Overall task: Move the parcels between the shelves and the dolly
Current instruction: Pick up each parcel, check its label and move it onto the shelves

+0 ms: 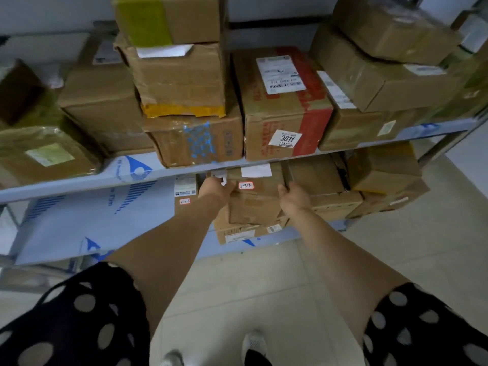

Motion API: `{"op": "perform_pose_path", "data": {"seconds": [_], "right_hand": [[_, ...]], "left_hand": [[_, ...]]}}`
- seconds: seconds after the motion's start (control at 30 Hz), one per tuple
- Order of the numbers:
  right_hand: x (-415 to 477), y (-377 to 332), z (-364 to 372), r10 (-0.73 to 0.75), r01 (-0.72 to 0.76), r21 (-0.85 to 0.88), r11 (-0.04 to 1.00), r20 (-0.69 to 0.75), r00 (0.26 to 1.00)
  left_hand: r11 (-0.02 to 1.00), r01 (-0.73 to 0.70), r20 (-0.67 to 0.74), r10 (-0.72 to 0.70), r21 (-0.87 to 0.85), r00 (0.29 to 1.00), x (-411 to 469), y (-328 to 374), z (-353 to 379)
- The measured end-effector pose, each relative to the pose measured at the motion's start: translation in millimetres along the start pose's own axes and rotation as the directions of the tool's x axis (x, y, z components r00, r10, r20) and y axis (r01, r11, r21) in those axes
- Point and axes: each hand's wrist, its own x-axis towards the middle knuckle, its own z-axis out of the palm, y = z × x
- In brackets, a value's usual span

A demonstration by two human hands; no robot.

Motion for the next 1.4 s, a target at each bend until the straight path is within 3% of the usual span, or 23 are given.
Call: {"op": "perform_pose_path", "data": {"seconds": [0.1, 0.27, 0.5, 0.8, 0.97, 1.13, 1.4], "right_hand": [[10, 3, 4, -0.026, 0.025, 0.025, 0.999, 0.041, 0.999], [5, 10, 12, -0.051, 0.052, 0.060, 0.997, -0.012, 0.999], [-53, 18, 35, -0.039, 0.042, 0.071, 0.997, -0.036, 0.999], [-192, -3, 106, -0.071, 0.071, 0.004, 0.998, 0.001, 0.998], [-271, -41, 177, -0.164, 0.160, 0.043, 0.986, 0.104, 0.981], [-344, -91, 263, -0.288, 0.287, 0.045, 0.957, 0.258, 0.922], [-462, -161, 403, -0.472, 0.539, 0.019, 0.842, 0.508, 0.720]], "left_hand": [[0.994, 0.015, -0.014, -0.017, -0.107, 1.000, 0, -2, 11], [0.976, 0.050, -0.032, -0.058, -0.211, 0.998, -9, -11, 12], [0.975, 0.081, -0.029, -0.089, -0.207, 0.996, -43, -53, -12], [0.956, 0.080, -0.012, -0.087, -0.282, 0.996, -132, -173, -83], [0.947, 0.085, -0.130, -0.131, -0.310, 0.983, -185, -262, -154], [0.926, 0.080, -0.323, -0.208, -0.369, 0.923, -245, -360, -231], [0.792, 0.119, -0.474, -0.470, -0.598, 0.745, -330, -517, -324]]}}
